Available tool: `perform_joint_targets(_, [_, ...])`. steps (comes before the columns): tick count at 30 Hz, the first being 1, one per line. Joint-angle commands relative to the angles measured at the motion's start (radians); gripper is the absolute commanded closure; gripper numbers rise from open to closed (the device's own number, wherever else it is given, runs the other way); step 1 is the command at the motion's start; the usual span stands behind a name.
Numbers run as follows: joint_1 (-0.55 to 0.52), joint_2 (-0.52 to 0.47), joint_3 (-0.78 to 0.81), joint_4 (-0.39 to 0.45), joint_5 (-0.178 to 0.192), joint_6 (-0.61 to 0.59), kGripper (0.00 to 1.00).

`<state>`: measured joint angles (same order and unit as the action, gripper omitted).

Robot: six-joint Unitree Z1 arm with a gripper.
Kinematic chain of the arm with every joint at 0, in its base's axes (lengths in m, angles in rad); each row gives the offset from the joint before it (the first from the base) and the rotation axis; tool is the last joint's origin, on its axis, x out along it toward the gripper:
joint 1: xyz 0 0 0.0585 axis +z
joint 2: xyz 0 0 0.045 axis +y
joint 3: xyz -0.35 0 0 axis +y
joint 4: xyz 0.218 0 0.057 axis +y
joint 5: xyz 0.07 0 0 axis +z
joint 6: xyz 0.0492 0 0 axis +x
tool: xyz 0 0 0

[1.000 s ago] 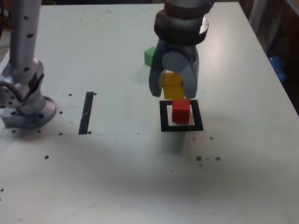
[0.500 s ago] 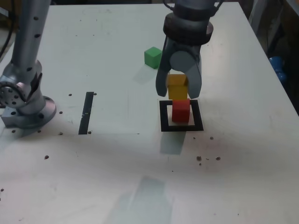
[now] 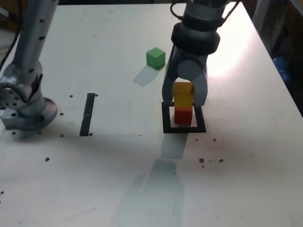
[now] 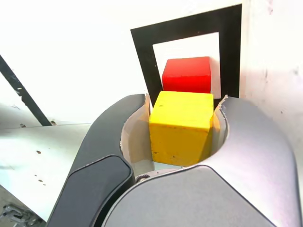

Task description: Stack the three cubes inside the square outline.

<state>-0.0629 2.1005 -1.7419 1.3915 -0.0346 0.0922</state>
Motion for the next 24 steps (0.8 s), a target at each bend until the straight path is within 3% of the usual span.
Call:
perform_joint_targets(1, [0.004, 0.007, -0.006, -0.003, -0.001, 0.003, 0.67])
perform_joint_targets(5, [0.008, 0.014, -0.004, -0.006, -0.001, 0.006, 0.63])
perform_joint_targets(12, [0.009, 0.021, 0.006, -0.022, -0.008, 0.018, 0.03])
perform_joint_targets(24, [0.017, -0.013, 0.020, -0.014, 0.000, 0.020, 0.00])
